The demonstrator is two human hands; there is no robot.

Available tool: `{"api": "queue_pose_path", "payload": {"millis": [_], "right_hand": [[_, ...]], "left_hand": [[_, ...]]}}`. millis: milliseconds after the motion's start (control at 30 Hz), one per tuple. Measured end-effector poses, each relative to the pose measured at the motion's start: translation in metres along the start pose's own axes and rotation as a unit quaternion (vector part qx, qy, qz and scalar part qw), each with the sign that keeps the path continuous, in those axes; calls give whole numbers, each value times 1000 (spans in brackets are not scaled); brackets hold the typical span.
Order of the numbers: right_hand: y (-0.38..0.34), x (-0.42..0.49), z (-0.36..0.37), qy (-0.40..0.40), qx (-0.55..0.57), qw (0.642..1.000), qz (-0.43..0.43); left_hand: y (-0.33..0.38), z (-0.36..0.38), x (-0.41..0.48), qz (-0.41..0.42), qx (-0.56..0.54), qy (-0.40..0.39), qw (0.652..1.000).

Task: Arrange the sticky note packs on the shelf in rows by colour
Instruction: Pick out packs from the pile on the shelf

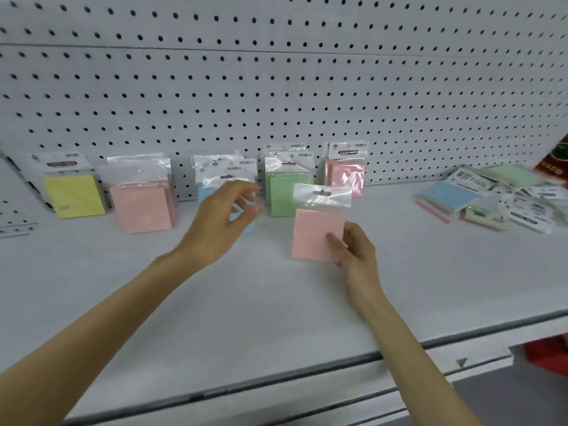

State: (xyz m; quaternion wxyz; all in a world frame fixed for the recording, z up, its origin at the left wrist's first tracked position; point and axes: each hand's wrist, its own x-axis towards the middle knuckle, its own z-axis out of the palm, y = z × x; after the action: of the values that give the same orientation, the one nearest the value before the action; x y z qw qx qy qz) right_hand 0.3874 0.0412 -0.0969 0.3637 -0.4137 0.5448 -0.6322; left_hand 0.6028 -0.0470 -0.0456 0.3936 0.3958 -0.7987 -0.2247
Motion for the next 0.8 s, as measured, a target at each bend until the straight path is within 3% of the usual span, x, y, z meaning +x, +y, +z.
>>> {"api": "queue_pose_path", "payload": {"millis": [100,233,333,433,800], "right_hand": [[-4,-21,44,-63,9,998,-4],[-1,-36,110,-135,20,991,-12],[6,-40,159,-164,-24,986,-28],[15,-33,205,-155,-100,982,-38],[30,-3,278,-30,-211,973,-94]], "left_hand": [[-7,-10,-46,-109,-135,-29,984],[-25,-33,-84,-224,-271,30,936],[-48,-60,-98,-238,-253,84,934],[-76,-89,-100,-229,-167,135,949],[-141,-106,-59,-211,-33,233,949]]}}
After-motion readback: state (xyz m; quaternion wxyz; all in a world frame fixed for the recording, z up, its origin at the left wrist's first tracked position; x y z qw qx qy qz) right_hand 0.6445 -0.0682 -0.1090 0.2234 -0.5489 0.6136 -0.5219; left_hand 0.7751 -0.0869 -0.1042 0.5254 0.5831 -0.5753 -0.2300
